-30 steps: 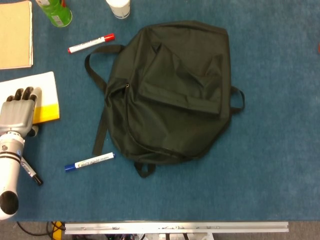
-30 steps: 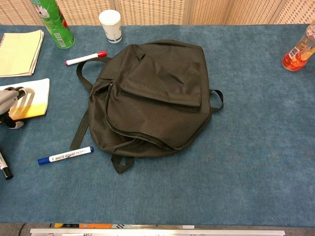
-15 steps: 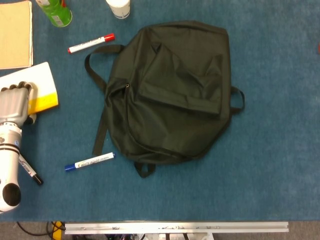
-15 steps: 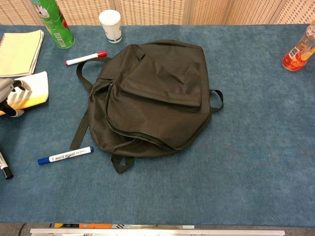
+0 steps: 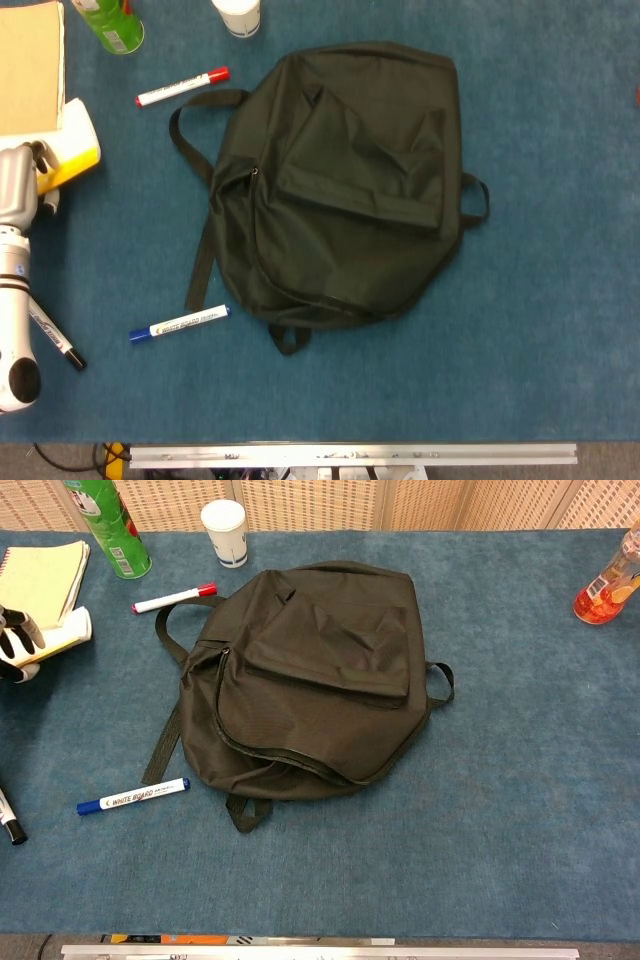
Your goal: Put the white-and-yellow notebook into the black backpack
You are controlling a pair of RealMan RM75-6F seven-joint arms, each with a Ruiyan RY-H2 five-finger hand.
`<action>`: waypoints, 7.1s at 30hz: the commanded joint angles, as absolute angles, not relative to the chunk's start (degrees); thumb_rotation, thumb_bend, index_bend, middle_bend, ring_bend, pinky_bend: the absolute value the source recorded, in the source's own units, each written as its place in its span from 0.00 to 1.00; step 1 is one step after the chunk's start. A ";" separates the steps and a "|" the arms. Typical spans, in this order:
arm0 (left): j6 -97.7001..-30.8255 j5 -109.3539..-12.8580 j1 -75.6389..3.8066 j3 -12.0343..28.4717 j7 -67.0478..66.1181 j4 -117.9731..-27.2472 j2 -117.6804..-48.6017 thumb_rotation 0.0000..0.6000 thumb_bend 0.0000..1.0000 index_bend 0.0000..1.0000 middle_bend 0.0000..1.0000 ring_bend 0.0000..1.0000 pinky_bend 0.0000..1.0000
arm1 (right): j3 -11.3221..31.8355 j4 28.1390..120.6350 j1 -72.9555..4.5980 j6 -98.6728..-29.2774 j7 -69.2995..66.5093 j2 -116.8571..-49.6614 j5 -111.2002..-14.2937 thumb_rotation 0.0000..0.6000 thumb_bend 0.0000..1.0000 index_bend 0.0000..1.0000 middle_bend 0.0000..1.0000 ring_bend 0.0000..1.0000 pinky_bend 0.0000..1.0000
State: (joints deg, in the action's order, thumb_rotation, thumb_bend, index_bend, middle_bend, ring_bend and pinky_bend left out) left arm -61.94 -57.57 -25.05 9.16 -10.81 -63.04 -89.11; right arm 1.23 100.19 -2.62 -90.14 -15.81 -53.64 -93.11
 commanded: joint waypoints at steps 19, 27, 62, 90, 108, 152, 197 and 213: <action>-66.86 -66.69 -22.62 8.93 -3.22 -58.03 -92.23 1.00 0.33 0.62 0.64 0.60 0.67 | 1.68 100.46 -2.97 -88.63 -14.70 -54.16 -91.76 1.00 0.04 0.41 0.44 0.30 0.45; -68.02 -68.04 -22.24 9.68 -1.77 -57.85 -92.36 1.00 0.33 0.65 0.64 0.60 0.67 | 1.87 100.59 -2.93 -88.55 -14.78 -54.23 -91.45 1.00 0.04 0.41 0.44 0.30 0.45; -93.33 -87.82 -15.34 6.13 13.65 -64.08 -85.85 1.00 0.33 0.73 0.72 0.65 0.68 | 2.82 111.55 -10.67 -79.03 -3.98 -57.62 -96.62 1.00 0.00 0.41 0.44 0.30 0.45; -99.60 -96.77 -11.59 2.08 8.53 -73.74 -80.01 1.00 0.33 0.74 0.72 0.65 0.68 | 4.96 111.54 -27.92 -58.50 35.53 -94.66 -74.63 1.00 0.00 0.19 0.30 0.14 0.30; -100.26 -97.41 -10.40 1.93 9.94 -73.24 -79.64 1.00 0.33 0.74 0.72 0.65 0.68 | 6.44 97.28 -31.34 -62.61 45.77 -107.35 -68.64 1.00 0.15 0.19 0.32 0.14 0.30; -100.57 -109.37 -13.33 -2.35 14.59 -78.66 -74.98 1.00 0.33 0.74 0.73 0.65 0.68 | 27.17 90.23 -42.52 -69.49 35.65 -114.70 -55.96 1.00 0.75 0.58 0.53 0.47 0.77; -83.33 -112.21 -26.25 0.09 -0.60 -90.03 -85.86 1.00 0.33 0.74 0.73 0.65 0.68 | 33.21 91.94 -50.34 -72.75 27.43 -113.74 -50.60 1.00 0.74 0.58 0.53 0.47 0.77; -81.93 -111.06 -28.86 1.47 -1.99 -90.55 -88.71 1.00 0.33 0.74 0.73 0.65 0.68 | 33.32 92.96 -51.79 -73.66 25.82 -113.30 -49.56 1.00 0.73 0.59 0.53 0.47 0.77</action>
